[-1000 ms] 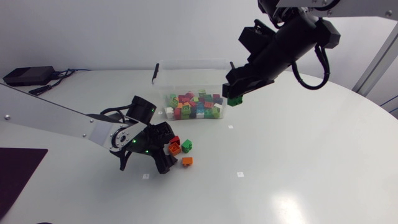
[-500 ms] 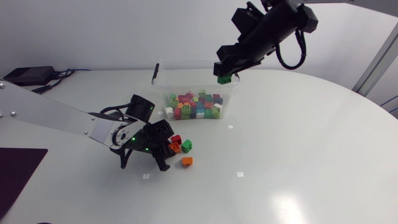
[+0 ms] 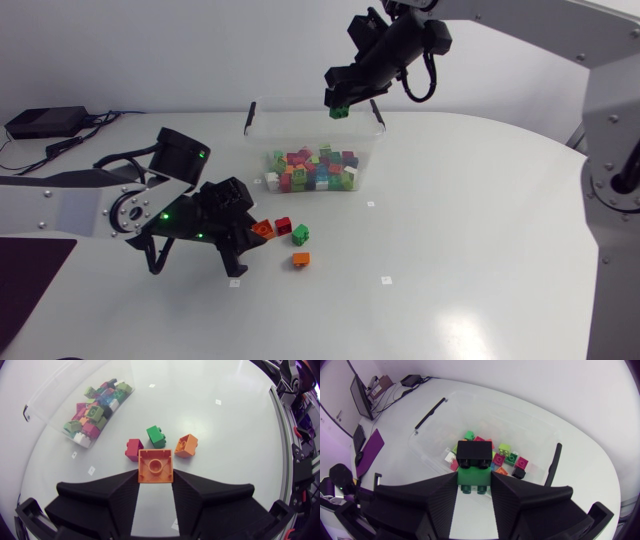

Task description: Place the duplo bricks in the container

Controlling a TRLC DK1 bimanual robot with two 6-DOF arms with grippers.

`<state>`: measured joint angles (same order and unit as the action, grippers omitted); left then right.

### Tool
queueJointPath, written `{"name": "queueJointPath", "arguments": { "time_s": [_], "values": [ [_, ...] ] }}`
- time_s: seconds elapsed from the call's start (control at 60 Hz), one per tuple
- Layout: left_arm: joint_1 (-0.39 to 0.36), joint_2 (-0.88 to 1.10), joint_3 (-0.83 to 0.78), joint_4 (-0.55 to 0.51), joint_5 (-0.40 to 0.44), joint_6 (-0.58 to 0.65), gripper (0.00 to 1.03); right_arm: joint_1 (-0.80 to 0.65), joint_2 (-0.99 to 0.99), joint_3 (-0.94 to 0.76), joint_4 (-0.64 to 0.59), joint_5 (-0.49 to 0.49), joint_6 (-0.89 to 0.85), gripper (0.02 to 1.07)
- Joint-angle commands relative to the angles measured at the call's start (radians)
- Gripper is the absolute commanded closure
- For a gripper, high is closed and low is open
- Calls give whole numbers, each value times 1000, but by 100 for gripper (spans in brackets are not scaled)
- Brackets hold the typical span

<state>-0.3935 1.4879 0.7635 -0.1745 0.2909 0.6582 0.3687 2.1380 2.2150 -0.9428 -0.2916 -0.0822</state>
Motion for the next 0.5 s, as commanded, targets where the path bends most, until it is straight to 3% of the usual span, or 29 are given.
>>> {"name": "queueJointPath", "arguments": {
  "time_s": [0.0,0.2,0.317,0.483],
  "values": [
    [10,-38,16,-31,16,18,82,-10,60,54,-7,-4,19,78],
    [36,-51,94,-63,19,12,82,-19,132,123,-11,22,19,51],
    [48,-48,160,-80,21,-3,82,-19,149,141,-14,49,18,18],
    [77,-20,272,-80,40,-62,82,-16,123,150,-24,60,18,8]
  ]
}}
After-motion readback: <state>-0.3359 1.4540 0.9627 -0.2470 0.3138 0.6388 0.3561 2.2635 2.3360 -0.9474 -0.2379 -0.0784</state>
